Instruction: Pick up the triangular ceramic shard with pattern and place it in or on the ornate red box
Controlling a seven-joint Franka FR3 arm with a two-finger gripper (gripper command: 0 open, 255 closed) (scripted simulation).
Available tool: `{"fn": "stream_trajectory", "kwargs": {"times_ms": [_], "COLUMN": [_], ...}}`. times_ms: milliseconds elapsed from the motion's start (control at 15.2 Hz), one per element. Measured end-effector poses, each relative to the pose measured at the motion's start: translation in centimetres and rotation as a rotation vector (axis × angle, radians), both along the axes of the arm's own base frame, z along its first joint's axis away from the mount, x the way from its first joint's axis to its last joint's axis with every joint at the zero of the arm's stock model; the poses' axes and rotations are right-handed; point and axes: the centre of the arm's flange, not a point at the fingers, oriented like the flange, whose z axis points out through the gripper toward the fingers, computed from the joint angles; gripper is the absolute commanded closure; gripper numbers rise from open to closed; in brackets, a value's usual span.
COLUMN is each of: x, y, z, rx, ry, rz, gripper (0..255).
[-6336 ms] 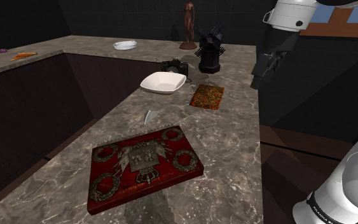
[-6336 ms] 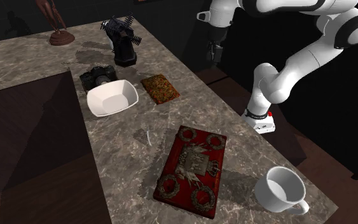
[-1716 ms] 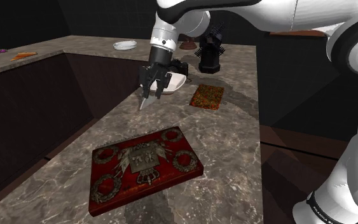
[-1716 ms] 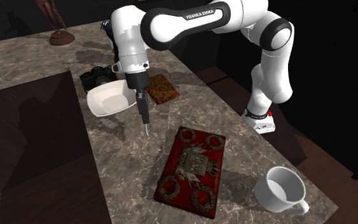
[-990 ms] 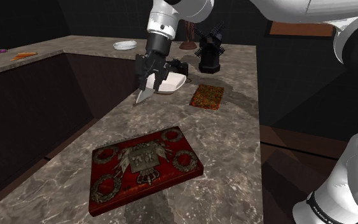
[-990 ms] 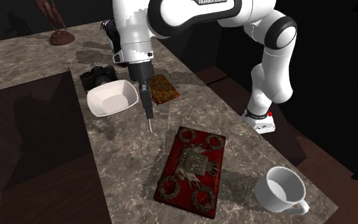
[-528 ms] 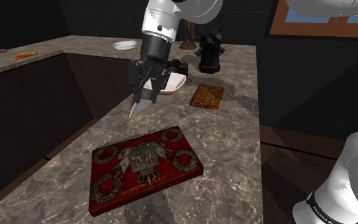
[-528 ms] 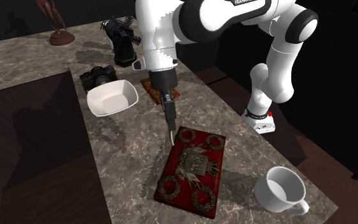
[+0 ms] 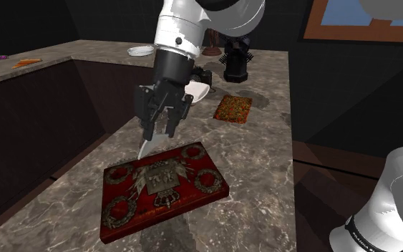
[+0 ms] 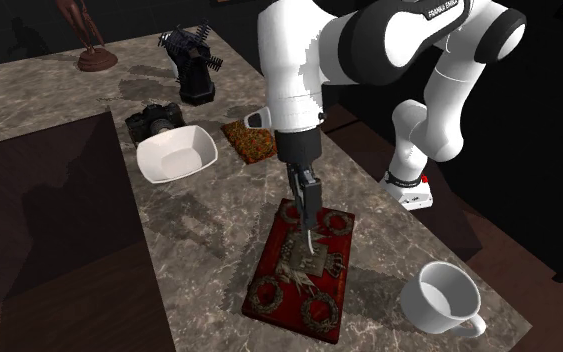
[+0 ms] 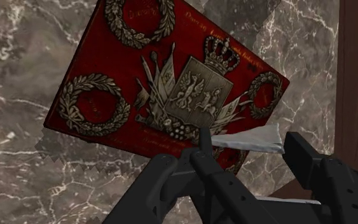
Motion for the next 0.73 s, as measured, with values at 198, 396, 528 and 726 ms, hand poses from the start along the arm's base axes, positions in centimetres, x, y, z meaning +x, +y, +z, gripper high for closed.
{"fn": "stream_trajectory", "kwargs": {"times_ms": [198, 396, 528, 726], "x": [-0.2, -0.1, -0.2, -0.2], "y": [0.0, 0.1, 0.1, 0.1], "z": [-1.5, -3.1, -4.1, -5.7], "rx": [0.0, 0.0, 0.0, 0.0], "ry": [0.0, 0.001, 0.001, 0.001], "rz": [-0.001, -0.001, -0.001, -0.001], "gripper": [255, 255, 255, 255]}}
